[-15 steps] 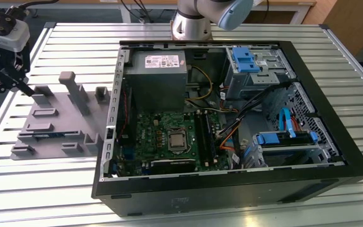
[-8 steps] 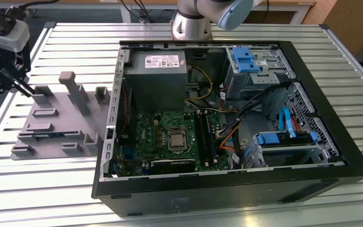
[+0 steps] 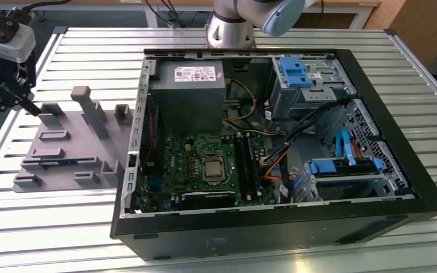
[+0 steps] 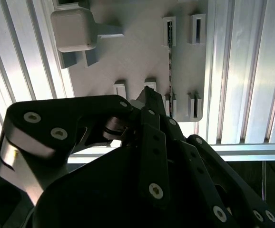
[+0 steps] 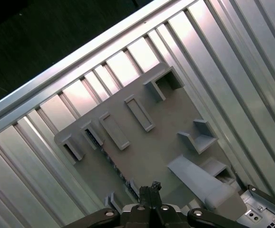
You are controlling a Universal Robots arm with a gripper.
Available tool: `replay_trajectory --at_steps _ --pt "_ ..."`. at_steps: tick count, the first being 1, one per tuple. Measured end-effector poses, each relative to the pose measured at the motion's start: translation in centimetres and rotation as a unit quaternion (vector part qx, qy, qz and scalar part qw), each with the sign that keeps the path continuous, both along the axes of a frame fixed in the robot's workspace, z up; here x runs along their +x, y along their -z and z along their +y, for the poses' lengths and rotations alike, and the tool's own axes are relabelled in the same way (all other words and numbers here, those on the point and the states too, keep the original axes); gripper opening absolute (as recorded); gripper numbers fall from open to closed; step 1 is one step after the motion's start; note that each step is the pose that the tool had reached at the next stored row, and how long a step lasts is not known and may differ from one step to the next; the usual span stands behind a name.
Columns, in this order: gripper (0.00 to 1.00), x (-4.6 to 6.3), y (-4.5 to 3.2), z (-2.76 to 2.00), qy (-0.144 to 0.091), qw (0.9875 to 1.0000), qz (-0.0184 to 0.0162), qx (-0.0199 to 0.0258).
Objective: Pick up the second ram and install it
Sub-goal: 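Pick up the second ram and move it above second insertion slot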
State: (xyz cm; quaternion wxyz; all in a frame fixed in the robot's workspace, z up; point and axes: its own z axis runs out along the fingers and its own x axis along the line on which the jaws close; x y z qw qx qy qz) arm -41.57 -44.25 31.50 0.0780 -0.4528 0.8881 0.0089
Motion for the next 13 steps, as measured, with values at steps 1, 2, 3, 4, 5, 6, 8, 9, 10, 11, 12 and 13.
replay_trajectory --at_steps 1,2,3,4,5,6,8,9,10,11,12,13 --pt "0.11 0.0 0.0 0.0 0.0 1.0 0.0 0.0" --pt "0.11 -0.01 0.0 0.0 0.0 1.0 0.0 0.0" --pt "0.11 -0.01 0.0 0.0 0.0 1.0 0.0 0.0" --pt "0.11 -0.01 0.0 0.0 0.0 1.0 0.0 0.0" --pt "0.11 -0.02 0.01 0.0 0.0 1.0 0.0 0.0" --pt "0.11 -0.02 0.01 0.0 0.0 1.0 0.0 0.0" --pt "0.11 -0.03 0.01 0.0 0.0 1.0 0.0 0.0" --pt "0.11 -0.03 0.01 0.0 0.0 1.0 0.0 0.0" --pt "0.11 -0.03 0.02 0.0 0.0 1.0 0.0 0.0" --pt "0.11 -0.03 0.02 0.0 0.0 1.0 0.0 0.0" --pt "0.11 -0.04 0.02 0.0 0.0 1.0 0.0 0.0" --pt "0.11 -0.04 0.02 0.0 0.0 1.0 0.0 0.0"
